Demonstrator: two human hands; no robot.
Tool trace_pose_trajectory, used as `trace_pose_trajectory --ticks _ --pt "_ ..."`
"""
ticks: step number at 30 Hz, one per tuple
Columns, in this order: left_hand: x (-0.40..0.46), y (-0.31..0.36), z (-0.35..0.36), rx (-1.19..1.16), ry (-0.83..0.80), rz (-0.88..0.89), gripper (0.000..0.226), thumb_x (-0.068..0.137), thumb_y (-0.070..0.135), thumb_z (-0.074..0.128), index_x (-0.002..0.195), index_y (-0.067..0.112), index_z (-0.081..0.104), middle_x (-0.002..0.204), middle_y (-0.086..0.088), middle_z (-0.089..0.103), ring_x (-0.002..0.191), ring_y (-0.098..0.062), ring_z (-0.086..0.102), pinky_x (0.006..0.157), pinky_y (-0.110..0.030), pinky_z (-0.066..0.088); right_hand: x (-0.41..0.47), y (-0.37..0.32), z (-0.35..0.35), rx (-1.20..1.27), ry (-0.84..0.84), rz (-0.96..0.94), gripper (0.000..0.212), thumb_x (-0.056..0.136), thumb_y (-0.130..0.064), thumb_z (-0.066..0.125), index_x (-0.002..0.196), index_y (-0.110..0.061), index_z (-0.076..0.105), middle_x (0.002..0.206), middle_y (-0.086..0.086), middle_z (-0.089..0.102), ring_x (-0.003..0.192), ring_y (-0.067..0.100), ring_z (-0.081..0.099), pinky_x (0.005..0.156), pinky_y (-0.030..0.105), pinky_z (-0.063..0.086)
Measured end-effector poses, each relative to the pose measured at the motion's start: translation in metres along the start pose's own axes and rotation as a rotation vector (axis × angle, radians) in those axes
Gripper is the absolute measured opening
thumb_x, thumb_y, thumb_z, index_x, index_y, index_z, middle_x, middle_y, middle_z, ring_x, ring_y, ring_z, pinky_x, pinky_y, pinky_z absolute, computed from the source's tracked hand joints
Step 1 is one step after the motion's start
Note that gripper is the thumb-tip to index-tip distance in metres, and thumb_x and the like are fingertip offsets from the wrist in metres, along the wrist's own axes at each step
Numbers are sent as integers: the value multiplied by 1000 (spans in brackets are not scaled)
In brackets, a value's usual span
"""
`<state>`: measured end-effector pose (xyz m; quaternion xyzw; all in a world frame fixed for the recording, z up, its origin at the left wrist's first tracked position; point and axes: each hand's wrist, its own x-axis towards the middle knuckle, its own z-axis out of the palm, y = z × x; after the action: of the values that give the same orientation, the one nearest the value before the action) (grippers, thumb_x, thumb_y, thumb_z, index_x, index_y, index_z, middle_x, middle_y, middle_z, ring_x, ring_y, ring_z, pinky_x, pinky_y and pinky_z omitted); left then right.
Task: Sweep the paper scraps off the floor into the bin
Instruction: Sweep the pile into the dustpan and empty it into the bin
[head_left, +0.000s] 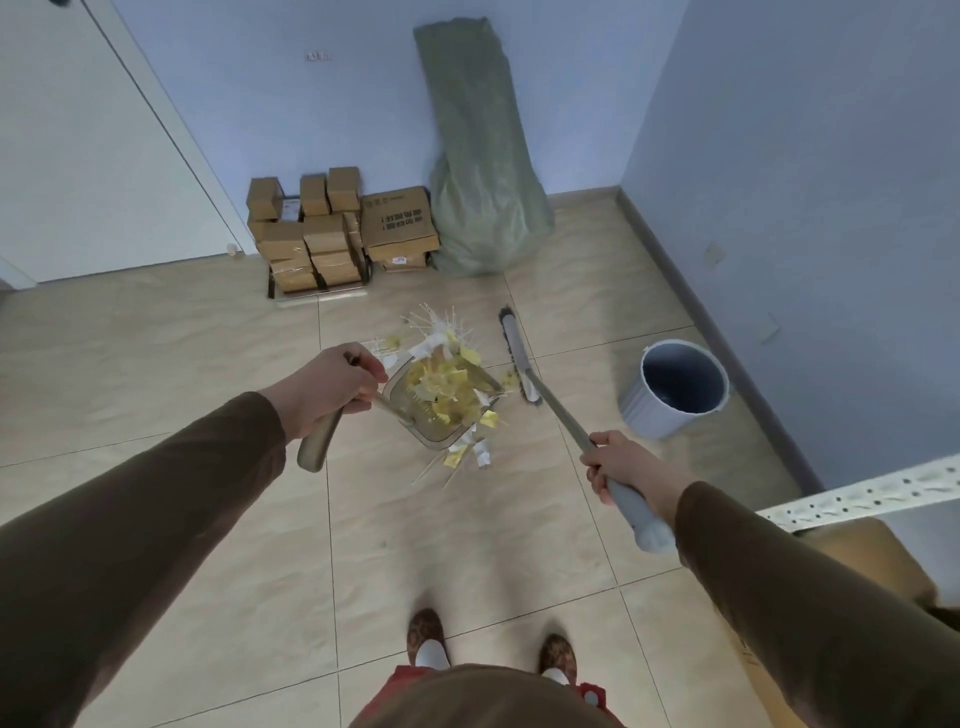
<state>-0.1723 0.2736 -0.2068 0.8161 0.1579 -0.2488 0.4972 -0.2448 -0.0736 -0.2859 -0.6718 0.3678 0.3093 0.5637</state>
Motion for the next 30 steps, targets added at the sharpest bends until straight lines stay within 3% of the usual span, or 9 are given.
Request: trace_pose_trajectory --ticks 10,16,19,22,25,27,30 --pt "-23 74 57 -6 11 122 25 83 -9 57 106 0 66 116 -17 64 110 -38 65 94 -46 58 -39 7 -107 -19 36 -199 38 98 -14 57 131 -26 45 75 10 56 49 11 47 46 24 46" --pt "-45 118 95 102 -21 282 22 84 -8 58 103 -1 67 120 -24 60 100 -34 68 94 -45 58 -66 7 -154 -61 126 -275 41 99 -14 52 136 -28 40 81 13 57 52 13 48 46 25 47" --pt "-51 132 119 168 -31 342 22 82 -7 60 97 6 69 106 -17 64 96 -35 69 93 -41 58 -75 7 -172 -62 204 -298 40 100 -12 51 137 -23 39 81 15 56 53 16 47 48 27 46" --pt "-54 142 146 277 -26 428 23 80 -4 63 96 11 70 89 -3 58 77 -19 58 77 -34 57 -77 11 -189 -7 268 -273 43 99 -8 50 138 -22 40 73 12 55 50 16 47 48 26 45" --pt "-57 145 175 351 -69 498 23 83 -3 63 100 12 67 86 -1 55 63 -12 49 51 -19 43 -79 21 -207 104 303 -238 42 99 -8 51 136 -25 42 72 11 56 50 15 47 46 26 45" --pt "-56 142 189 375 -118 544 23 82 -4 61 98 12 66 89 -4 57 59 -12 47 46 -18 40 -84 27 -215 156 327 -233 39 99 -8 52 134 -23 43 71 10 54 50 15 46 42 23 45" --pt "-55 136 208 452 -154 624 25 81 -5 55 96 13 64 91 -2 59 59 -11 48 51 -20 39 -88 38 -227 200 353 -219 39 98 -8 54 135 -19 44 67 9 53 47 14 45 39 22 44"
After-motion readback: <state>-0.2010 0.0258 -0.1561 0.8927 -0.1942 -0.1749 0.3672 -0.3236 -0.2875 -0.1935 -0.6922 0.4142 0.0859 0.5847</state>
